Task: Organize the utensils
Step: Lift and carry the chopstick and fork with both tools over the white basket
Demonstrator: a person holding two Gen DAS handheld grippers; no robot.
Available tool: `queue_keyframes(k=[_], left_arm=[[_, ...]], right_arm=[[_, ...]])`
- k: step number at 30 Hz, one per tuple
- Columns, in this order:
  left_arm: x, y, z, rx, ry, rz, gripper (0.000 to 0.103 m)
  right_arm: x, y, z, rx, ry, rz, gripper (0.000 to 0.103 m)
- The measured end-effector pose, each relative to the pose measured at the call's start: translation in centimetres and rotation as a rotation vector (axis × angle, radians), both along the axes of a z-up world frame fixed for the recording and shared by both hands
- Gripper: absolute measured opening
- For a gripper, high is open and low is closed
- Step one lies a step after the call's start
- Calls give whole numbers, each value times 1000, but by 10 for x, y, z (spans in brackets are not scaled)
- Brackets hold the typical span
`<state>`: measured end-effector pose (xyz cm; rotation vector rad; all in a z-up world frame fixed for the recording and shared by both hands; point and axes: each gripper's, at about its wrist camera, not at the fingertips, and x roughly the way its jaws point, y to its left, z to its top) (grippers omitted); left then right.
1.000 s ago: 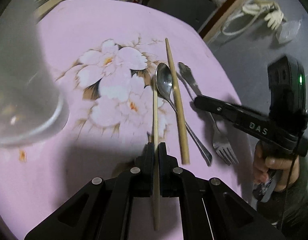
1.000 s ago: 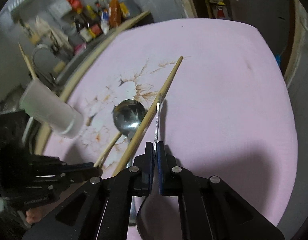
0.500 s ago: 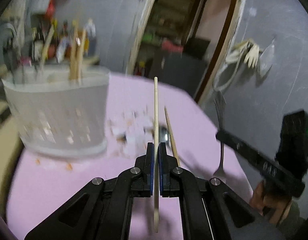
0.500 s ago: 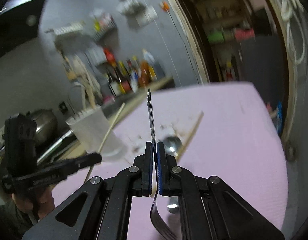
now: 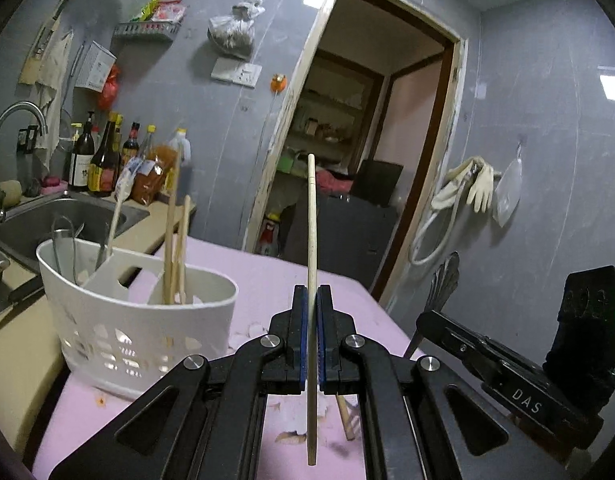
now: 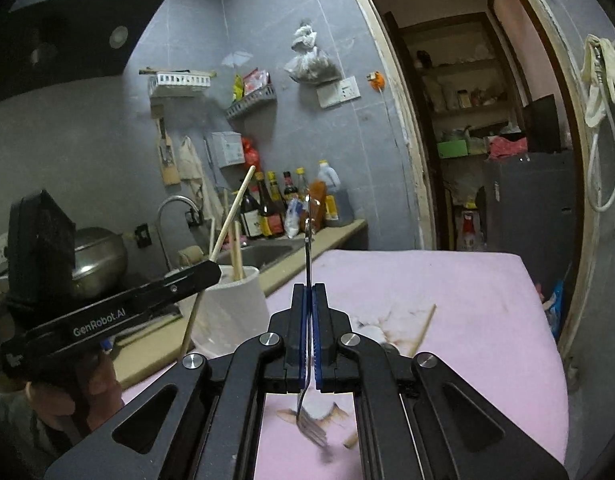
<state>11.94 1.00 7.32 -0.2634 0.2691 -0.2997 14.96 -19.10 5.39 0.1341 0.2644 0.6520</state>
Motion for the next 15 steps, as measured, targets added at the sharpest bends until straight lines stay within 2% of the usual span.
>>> queue_keyframes(k=[5, 15], left_arm=[[-3, 24, 17, -34, -49, 37, 2], [7, 107, 39, -111, -153, 211, 2]], right_arm=[[2, 15, 23, 24, -38, 60, 0], [25, 51, 69, 120, -86, 195, 0]])
